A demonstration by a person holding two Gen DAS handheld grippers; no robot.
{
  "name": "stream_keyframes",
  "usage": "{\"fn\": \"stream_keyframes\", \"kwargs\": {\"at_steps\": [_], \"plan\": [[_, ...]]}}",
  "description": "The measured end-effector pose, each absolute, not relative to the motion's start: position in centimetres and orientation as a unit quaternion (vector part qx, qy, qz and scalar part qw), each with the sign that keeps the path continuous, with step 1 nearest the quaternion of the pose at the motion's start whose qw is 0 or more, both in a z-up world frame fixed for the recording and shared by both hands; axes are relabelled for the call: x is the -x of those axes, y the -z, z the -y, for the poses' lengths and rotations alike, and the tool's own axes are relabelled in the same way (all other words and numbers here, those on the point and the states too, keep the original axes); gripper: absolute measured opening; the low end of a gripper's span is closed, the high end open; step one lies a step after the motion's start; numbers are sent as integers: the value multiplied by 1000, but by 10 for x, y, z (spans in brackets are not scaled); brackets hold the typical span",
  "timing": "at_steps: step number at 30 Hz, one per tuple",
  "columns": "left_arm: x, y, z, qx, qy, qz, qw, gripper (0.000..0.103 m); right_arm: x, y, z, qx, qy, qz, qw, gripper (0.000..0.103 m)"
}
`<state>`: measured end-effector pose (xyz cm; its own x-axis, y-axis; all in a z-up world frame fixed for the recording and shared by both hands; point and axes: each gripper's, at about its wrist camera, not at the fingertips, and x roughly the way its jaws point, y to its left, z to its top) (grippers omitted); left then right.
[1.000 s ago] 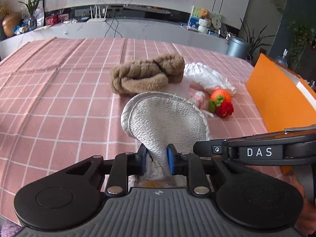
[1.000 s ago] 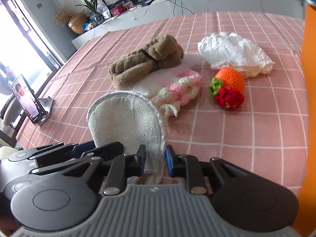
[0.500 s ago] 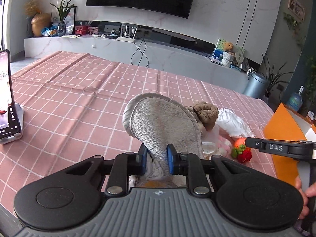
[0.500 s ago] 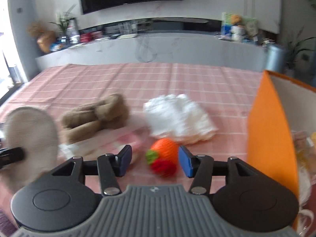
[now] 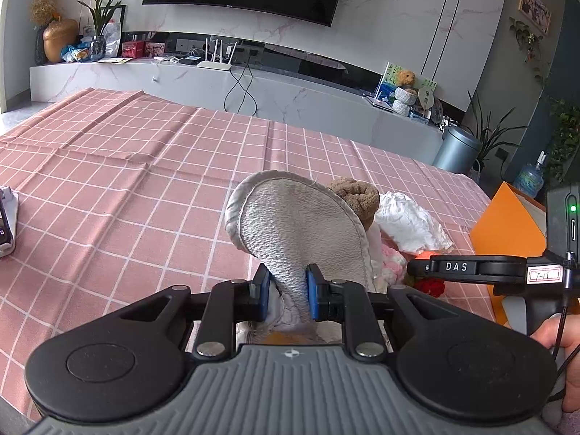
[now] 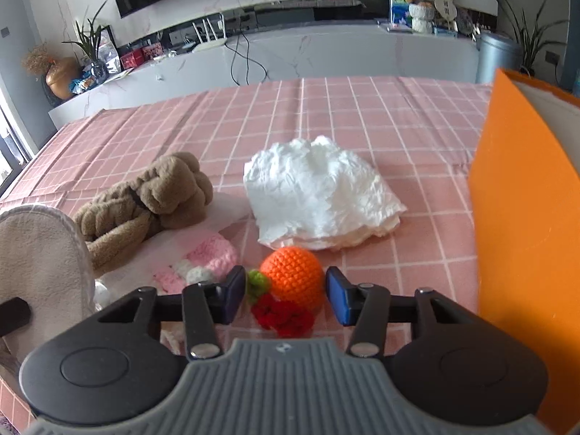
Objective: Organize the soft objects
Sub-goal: 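Lift the white terry pad with the left tool while the right tool grasps the orange crochet ball, then carry the pad and crochet ball into the orange box and open both tools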
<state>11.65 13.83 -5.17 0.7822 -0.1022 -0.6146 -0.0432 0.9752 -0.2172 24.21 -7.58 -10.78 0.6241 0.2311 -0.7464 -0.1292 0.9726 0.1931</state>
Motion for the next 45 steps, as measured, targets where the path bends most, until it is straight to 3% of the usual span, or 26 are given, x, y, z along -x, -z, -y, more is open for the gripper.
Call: {"fn": "stream_keyframes", "kwargs": {"at_steps": [24,33,45], "plan": [[-86,-17,-49,57,114,-268,955,23,-132,3,165,-75,-112,-295,946,45],[-119,-37,46,-10,235,-259,937,24,-109,-16,243,-32,-74,-287,955,45],[-182,-9,172,-163,273,-286,904,24,-147,6,304,112,-43,-344,931,45]]}}
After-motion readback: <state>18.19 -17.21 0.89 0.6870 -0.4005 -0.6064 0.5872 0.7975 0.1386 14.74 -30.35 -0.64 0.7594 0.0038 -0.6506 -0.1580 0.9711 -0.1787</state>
